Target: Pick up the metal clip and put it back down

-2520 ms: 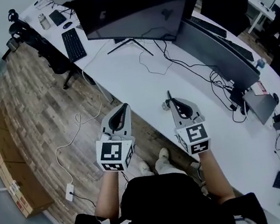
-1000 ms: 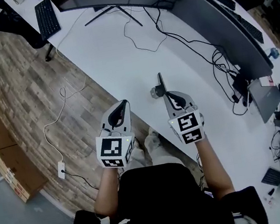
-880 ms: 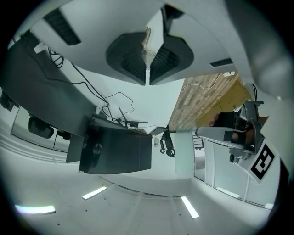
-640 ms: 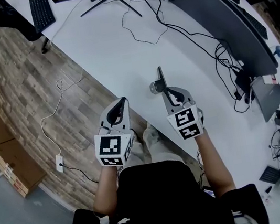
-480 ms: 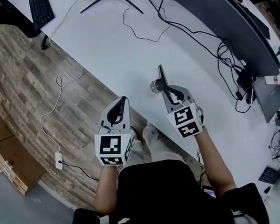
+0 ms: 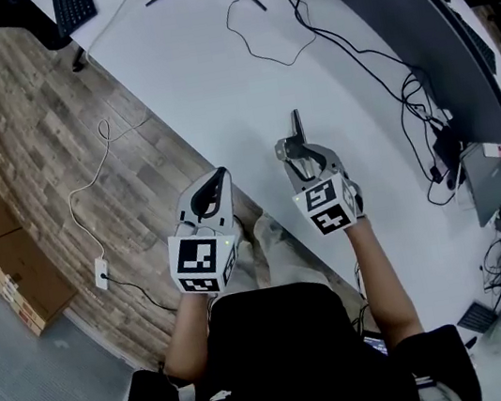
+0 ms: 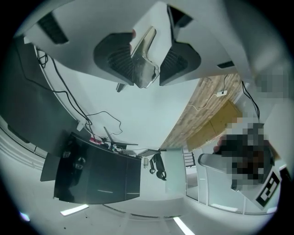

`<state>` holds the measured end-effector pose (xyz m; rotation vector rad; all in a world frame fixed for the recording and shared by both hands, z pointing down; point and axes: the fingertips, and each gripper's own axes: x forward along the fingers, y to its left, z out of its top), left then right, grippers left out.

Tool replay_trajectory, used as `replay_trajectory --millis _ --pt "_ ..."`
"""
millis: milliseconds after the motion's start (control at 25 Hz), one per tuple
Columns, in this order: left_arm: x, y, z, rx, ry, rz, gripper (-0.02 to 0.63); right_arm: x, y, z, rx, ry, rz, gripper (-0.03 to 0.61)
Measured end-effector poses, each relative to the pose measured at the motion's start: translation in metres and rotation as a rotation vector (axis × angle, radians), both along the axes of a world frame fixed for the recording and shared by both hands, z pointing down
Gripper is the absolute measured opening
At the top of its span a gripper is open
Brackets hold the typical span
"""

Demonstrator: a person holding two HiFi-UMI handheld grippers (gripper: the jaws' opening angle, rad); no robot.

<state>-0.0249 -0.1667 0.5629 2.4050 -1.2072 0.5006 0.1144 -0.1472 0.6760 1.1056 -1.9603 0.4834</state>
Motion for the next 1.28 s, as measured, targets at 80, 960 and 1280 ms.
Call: replay_trajectory --millis 80,960,1280 --pt "-0.003 -0.001 0.004 -0.006 -0.002 -0.006 0.009 -0.002 -0.002 0.010 -0.022 0.015 -0.015 0.171" --pt "-0.014 -0.005 0.024 -0.046 -0.008 -0.032 0.009 0.002 -0.009 0.052 -0.060 0.135 -0.023 0.195" --pt "-0.012 -0.008 0.021 -0.039 -0.001 -0.032 0.009 0.006 -0.009 0.047 -0.070 0.136 -0.017 0.168"
